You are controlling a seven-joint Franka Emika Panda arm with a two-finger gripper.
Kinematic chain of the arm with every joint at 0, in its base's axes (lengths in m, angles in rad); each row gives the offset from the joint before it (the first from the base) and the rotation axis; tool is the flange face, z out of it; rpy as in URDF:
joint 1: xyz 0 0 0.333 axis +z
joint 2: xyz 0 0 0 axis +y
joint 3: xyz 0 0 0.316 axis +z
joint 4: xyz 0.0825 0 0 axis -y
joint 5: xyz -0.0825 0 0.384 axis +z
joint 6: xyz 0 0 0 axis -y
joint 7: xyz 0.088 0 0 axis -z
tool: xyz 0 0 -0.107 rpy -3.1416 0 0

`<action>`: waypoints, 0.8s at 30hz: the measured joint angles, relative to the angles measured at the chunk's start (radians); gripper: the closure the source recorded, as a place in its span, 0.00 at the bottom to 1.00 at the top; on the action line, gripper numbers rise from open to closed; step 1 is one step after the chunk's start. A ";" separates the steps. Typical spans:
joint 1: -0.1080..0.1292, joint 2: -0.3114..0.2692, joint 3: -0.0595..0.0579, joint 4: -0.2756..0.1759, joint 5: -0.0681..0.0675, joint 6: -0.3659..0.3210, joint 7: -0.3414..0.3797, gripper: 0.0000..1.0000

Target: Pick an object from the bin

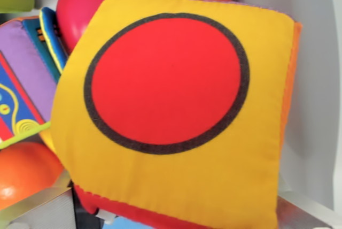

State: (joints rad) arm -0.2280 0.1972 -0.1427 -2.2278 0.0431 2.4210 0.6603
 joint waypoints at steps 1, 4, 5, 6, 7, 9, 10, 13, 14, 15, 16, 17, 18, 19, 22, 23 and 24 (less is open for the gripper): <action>0.000 -0.008 0.000 0.002 -0.002 -0.009 0.001 1.00; 0.000 -0.031 -0.001 0.008 -0.008 -0.038 0.005 1.00; 0.000 -0.035 -0.001 0.009 -0.009 -0.043 0.005 1.00; 0.000 -0.042 -0.001 0.012 -0.010 -0.053 0.006 1.00; 0.000 -0.050 -0.001 0.015 -0.012 -0.064 0.008 1.00; 0.000 -0.064 -0.001 0.022 -0.015 -0.084 0.010 1.00; 0.000 -0.070 -0.001 0.026 -0.016 -0.094 0.011 1.00; 0.000 -0.088 -0.001 0.034 -0.019 -0.121 0.014 1.00; 0.000 -0.095 -0.001 0.038 -0.021 -0.132 0.015 1.00; 0.000 -0.102 -0.001 0.043 -0.022 -0.143 0.016 1.00; 0.000 -0.108 -0.001 0.047 -0.024 -0.153 0.017 1.00; 0.000 -0.115 -0.001 0.052 -0.025 -0.164 0.018 1.00; 0.000 -0.121 -0.001 0.057 -0.027 -0.176 0.019 1.00; 0.000 -0.128 -0.001 0.062 -0.028 -0.187 0.020 1.00; 0.000 -0.146 -0.001 0.078 -0.031 -0.221 0.022 1.00; 0.000 -0.151 -0.001 0.083 -0.032 -0.231 0.022 1.00; 0.000 -0.157 -0.001 0.089 -0.033 -0.242 0.023 1.00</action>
State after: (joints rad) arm -0.2280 0.0405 -0.1436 -2.1390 0.0100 2.1787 0.6832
